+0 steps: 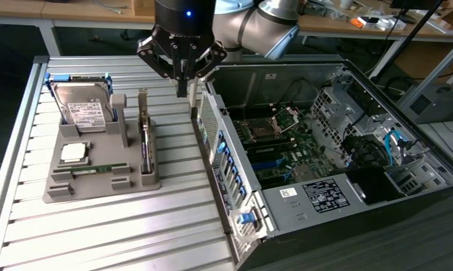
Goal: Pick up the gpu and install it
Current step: 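Reach for the gpu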
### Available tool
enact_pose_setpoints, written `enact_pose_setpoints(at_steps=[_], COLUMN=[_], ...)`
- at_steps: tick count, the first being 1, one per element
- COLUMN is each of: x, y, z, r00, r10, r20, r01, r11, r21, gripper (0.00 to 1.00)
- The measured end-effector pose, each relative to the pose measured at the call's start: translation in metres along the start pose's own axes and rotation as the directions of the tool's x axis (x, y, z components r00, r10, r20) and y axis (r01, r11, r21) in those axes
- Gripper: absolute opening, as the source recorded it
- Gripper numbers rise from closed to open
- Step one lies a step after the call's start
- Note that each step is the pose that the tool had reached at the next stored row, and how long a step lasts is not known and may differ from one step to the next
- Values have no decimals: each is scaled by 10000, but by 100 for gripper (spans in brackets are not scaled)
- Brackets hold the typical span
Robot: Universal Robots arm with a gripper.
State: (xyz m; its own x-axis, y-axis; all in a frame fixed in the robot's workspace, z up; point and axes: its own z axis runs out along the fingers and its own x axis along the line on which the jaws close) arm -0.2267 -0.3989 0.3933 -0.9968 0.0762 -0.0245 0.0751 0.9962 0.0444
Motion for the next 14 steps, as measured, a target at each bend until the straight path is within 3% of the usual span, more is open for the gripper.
enact_pose_setpoints(at_steps=[14], x=[81], y=[-6], z=[-3], r00=[10000], r10=[0], r20=[0], r01=[0], r11=[10000], r21=[1], gripper=[11])
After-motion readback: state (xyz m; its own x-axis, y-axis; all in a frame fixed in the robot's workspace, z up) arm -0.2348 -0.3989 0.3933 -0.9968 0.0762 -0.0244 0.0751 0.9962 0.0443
